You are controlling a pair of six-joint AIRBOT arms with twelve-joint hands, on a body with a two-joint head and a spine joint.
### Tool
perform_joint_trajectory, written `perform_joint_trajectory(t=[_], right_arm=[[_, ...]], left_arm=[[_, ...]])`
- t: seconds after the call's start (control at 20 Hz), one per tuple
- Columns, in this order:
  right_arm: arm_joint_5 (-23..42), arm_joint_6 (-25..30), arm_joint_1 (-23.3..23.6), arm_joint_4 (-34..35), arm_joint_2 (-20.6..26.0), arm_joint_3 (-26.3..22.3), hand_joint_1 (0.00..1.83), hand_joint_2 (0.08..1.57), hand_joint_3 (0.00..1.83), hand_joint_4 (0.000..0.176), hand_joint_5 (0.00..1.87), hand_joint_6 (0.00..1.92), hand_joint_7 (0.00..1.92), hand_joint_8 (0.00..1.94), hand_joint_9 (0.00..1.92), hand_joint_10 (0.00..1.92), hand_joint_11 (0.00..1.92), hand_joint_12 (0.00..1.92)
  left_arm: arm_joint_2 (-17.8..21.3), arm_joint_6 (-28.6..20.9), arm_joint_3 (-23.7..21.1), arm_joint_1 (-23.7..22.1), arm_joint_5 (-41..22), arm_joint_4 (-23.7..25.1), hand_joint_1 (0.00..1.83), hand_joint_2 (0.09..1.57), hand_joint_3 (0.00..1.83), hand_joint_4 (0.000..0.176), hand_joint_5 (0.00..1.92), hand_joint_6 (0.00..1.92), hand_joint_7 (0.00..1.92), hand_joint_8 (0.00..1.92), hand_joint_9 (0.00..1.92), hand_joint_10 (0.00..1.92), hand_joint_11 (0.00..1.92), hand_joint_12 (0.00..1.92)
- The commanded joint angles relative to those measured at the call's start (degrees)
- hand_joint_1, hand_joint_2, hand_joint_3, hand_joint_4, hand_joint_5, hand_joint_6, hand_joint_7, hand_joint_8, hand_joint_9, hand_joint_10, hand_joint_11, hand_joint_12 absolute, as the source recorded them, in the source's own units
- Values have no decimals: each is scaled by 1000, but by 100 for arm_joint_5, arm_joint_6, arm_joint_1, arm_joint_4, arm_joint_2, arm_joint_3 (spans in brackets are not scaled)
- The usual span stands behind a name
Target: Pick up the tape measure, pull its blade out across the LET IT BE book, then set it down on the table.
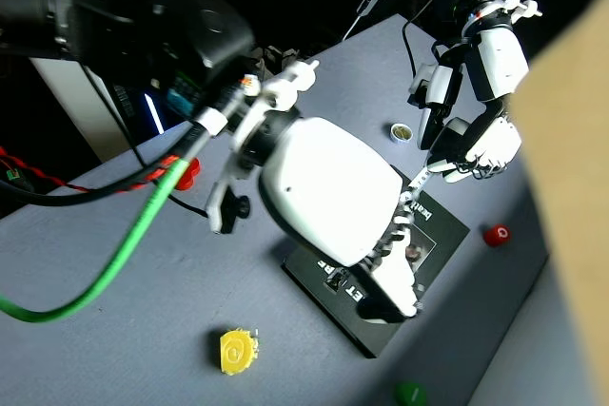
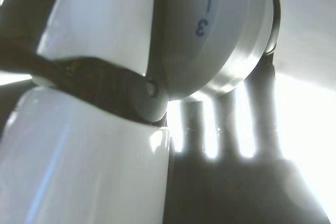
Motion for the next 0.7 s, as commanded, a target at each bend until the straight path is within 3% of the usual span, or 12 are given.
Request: perform_joint_trajectory(t=[0.0,0.65], right_arm=[[109,20,41,-454,0,26,1029,1162,0,0,798,33,837,34,497,857,328,1459],[52,132,-62,-488,-54,124,1036,1164,0,0,794,30,837,35,491,849,328,1455]], left_arm=[[7,-45,14,-84,-734,-87,1496,1067,0,0,1035,643,1056,772,994,1011,914,1448],[-5,-45,10,-107,-734,-48,1496,1066,0,0,1041,639,1064,768,996,1003,908,1446]])
